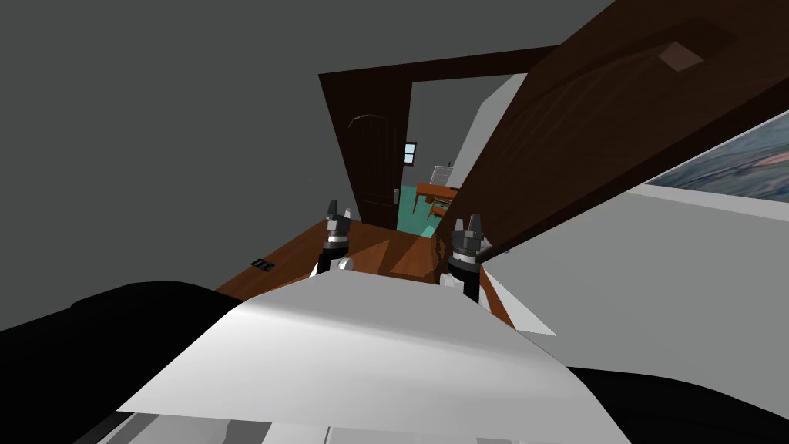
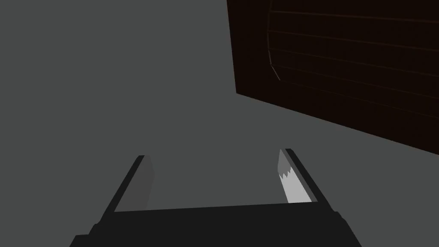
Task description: Pull the door open
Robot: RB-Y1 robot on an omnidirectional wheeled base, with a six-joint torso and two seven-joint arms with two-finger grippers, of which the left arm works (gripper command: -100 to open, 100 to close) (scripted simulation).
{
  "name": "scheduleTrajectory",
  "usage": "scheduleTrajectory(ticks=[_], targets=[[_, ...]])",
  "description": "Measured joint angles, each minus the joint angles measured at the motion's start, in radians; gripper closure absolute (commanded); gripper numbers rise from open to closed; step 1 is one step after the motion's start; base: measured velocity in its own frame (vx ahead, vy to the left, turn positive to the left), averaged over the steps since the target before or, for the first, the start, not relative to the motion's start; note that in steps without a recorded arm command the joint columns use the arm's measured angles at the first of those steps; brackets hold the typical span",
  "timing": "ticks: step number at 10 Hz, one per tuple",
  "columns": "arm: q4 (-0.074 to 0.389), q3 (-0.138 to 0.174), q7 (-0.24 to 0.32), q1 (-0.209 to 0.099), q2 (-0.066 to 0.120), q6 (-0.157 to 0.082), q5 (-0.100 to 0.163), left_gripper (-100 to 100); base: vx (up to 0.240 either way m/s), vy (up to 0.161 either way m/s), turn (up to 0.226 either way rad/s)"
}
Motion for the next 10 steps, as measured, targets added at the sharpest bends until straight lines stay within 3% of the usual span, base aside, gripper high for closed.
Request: scheduleTrajectory(ticks=[5, 10], targets=[[0.103, 0.006, 0.005, -0.053, 0.045, 0.017, 0.001, -100, 0.191, 0.000, -0.047], [0.216, 0.008, 0.012, -0.102, 0.079, 0.033, 0.002, -100, 0.170, -0.009, -0.042]])
